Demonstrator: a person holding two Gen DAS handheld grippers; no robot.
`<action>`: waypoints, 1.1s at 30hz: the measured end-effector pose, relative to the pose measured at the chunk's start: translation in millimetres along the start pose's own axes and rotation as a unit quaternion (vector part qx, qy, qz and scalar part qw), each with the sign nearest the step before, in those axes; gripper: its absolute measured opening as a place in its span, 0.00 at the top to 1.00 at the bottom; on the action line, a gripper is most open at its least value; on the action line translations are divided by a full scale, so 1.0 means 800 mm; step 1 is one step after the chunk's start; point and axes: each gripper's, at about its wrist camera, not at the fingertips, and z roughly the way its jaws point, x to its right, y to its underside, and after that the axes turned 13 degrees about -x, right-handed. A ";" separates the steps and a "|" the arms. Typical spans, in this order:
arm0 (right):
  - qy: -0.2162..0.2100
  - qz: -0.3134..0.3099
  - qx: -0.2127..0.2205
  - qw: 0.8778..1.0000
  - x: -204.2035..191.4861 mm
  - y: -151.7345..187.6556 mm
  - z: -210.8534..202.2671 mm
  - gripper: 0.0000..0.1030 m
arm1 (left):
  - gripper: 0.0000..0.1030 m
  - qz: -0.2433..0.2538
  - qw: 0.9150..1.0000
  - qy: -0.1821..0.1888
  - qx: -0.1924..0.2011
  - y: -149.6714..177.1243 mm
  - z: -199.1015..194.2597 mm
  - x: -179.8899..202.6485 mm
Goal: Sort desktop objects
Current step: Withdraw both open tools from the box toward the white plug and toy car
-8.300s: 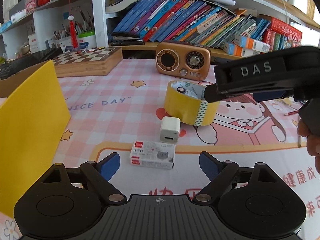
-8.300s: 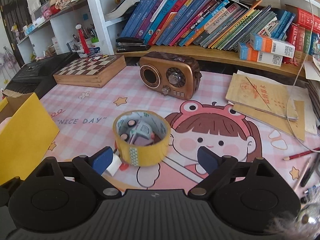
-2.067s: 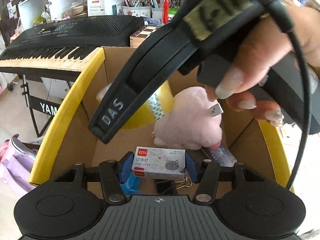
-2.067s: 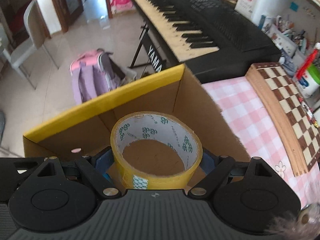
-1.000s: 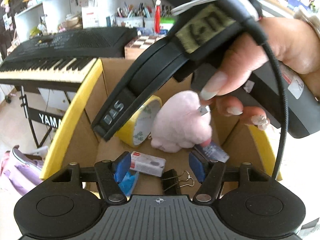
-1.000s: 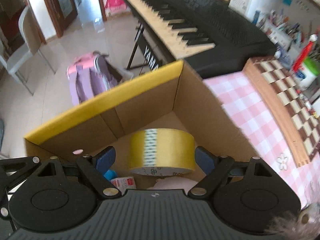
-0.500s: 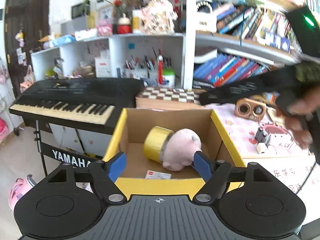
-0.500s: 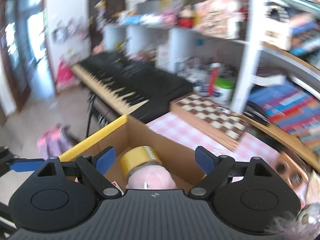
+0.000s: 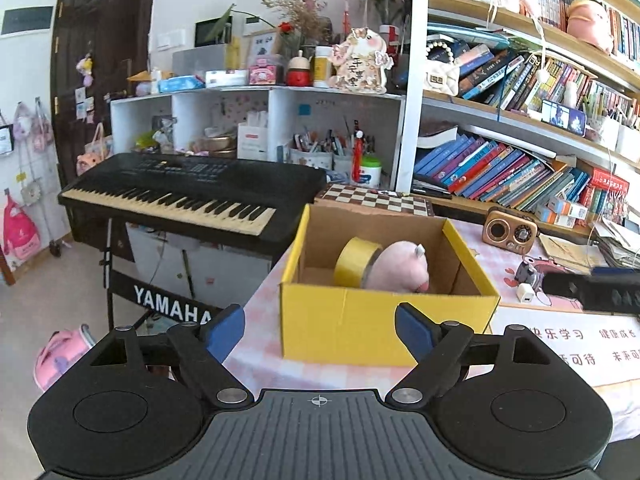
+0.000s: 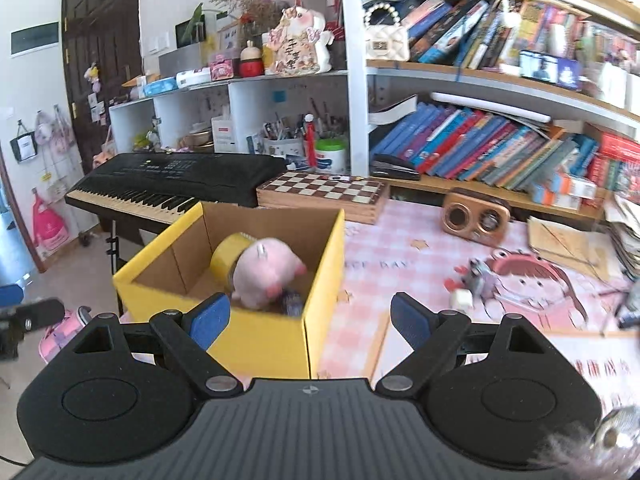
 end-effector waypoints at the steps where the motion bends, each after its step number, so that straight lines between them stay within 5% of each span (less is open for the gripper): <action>1: 0.006 -0.001 0.004 1.000 -0.004 0.013 -0.009 0.15 | 0.16 -0.002 1.000 0.000 0.000 0.006 -0.004 -0.003; 16: 0.049 -0.028 -0.031 0.998 -0.044 0.121 -0.066 0.15 | 0.14 0.005 0.999 0.030 -0.037 0.076 -0.024 0.000; 33: 0.075 -0.035 -0.070 0.994 -0.032 0.157 -0.070 0.14 | 0.11 0.061 0.993 0.072 -0.070 0.106 -0.016 0.044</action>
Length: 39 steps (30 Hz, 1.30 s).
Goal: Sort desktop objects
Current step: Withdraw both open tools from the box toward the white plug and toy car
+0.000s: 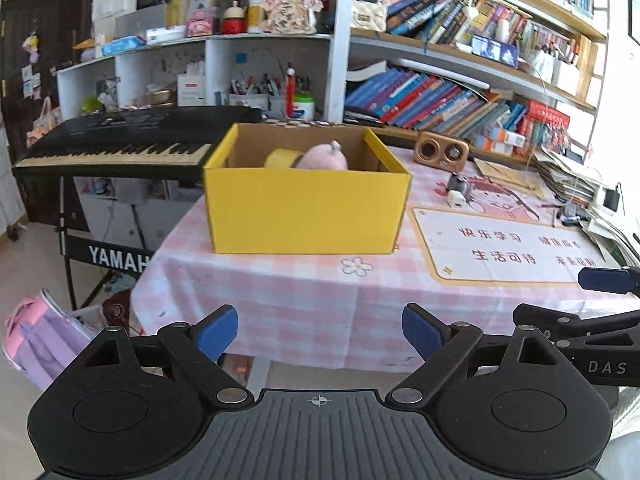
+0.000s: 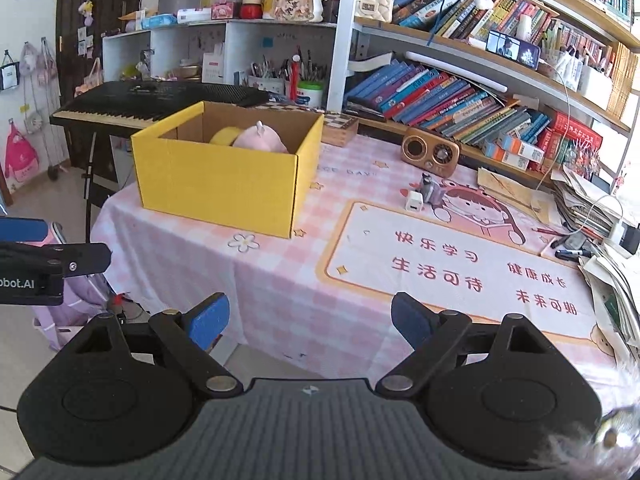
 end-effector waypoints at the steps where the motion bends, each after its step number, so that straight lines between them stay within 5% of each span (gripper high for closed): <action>1: 0.001 0.001 -0.002 1.000 0.003 0.001 0.001 0.14 | 0.11 0.002 1.000 0.001 -0.001 -0.001 0.002 0.003; 18: 0.000 0.013 -0.035 0.999 0.109 -0.007 0.044 0.14 | 0.11 0.013 0.999 0.006 -0.033 -0.041 0.056 0.098; 39: -0.001 0.043 -0.043 0.998 0.313 -0.056 0.124 0.14 | 0.11 0.026 0.999 -0.008 -0.040 -0.144 0.160 0.261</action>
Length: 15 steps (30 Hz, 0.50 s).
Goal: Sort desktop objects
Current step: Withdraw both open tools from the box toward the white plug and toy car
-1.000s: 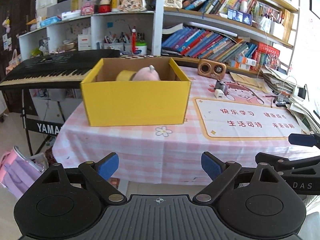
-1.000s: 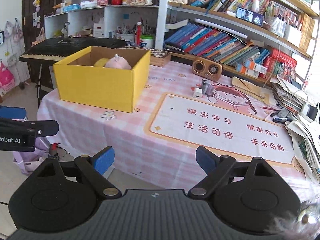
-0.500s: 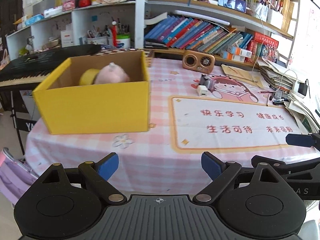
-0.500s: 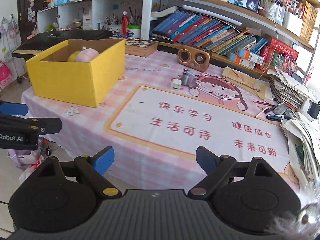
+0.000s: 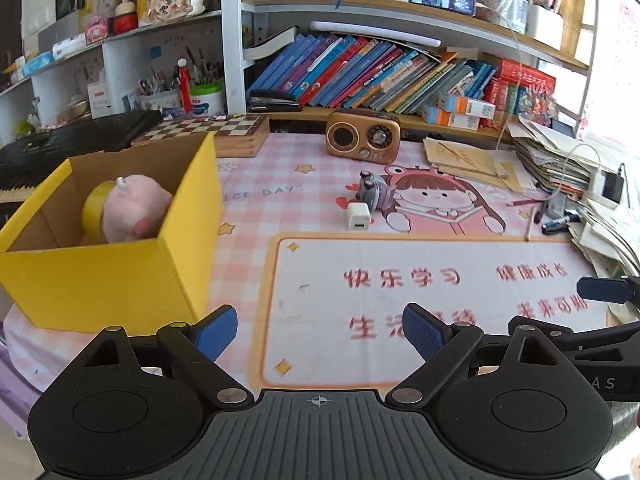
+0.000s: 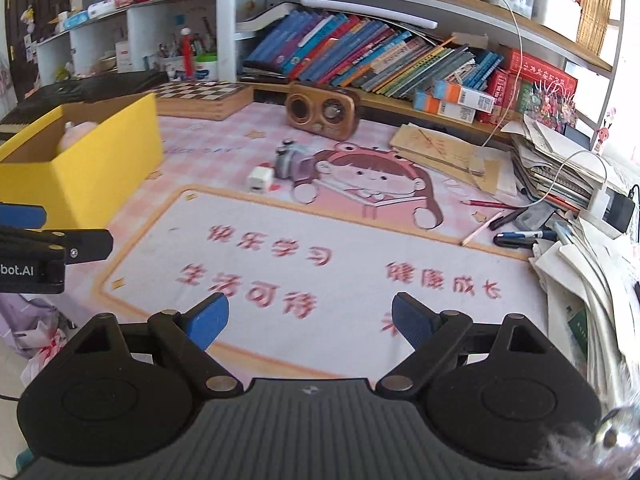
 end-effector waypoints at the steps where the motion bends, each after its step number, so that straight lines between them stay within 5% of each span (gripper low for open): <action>1: -0.001 0.000 0.001 1.000 0.006 -0.004 0.003 0.14 | 0.11 -0.004 1.000 -0.001 -0.001 -0.005 0.004 0.003; 15: -0.014 0.037 0.010 0.999 0.078 -0.063 0.056 0.14 | 0.11 0.000 1.000 -0.010 -0.006 -0.064 0.053 0.050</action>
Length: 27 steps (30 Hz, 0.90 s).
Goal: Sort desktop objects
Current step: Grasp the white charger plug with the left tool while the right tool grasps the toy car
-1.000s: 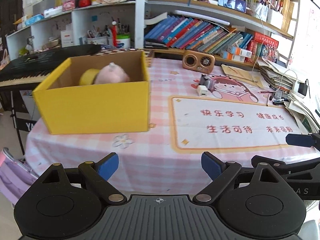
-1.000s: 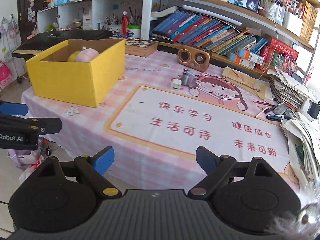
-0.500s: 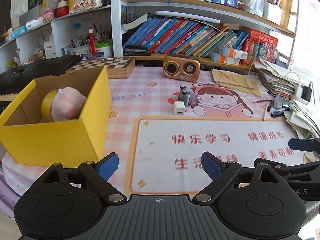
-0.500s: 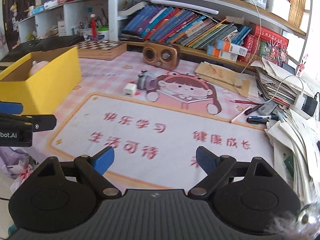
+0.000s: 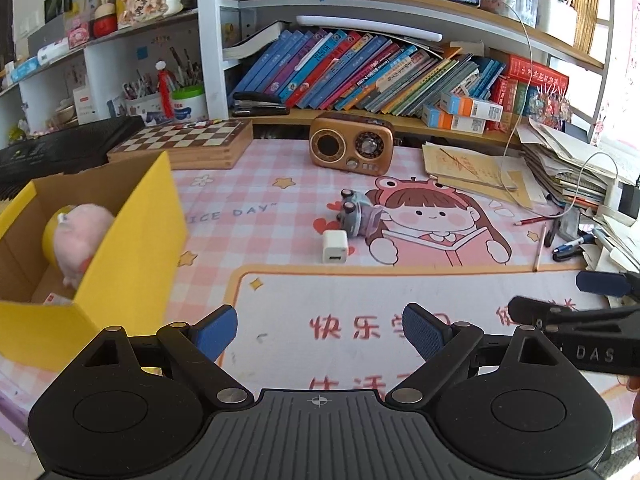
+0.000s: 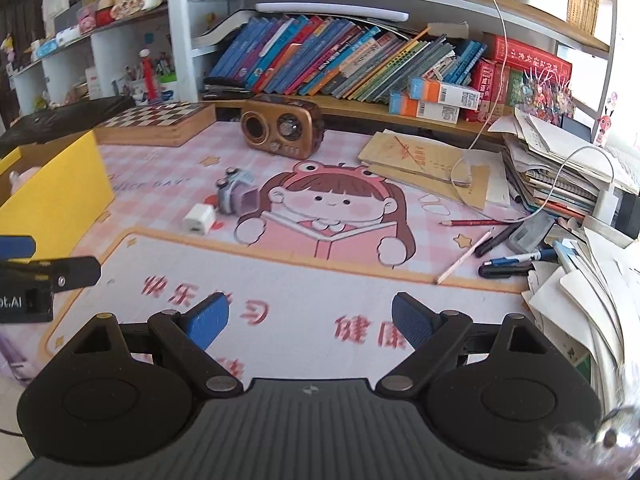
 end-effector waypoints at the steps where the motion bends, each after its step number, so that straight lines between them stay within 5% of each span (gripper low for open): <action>1: -0.002 0.005 0.001 1.000 0.004 -0.005 0.005 0.14 | 0.11 0.002 1.000 0.000 0.000 -0.004 0.004 0.002; 20: -0.020 0.059 0.010 0.998 0.048 -0.100 0.080 0.14 | 0.06 0.007 1.000 0.009 0.007 -0.065 0.107 0.022; 23: -0.035 0.058 0.004 0.998 0.046 -0.110 0.090 0.14 | 0.08 0.012 1.000 0.001 0.012 -0.073 0.125 0.025; 27: -0.045 0.050 0.001 0.998 0.038 -0.123 0.101 0.14 | 0.28 0.016 1.000 -0.001 0.007 -0.083 0.146 0.023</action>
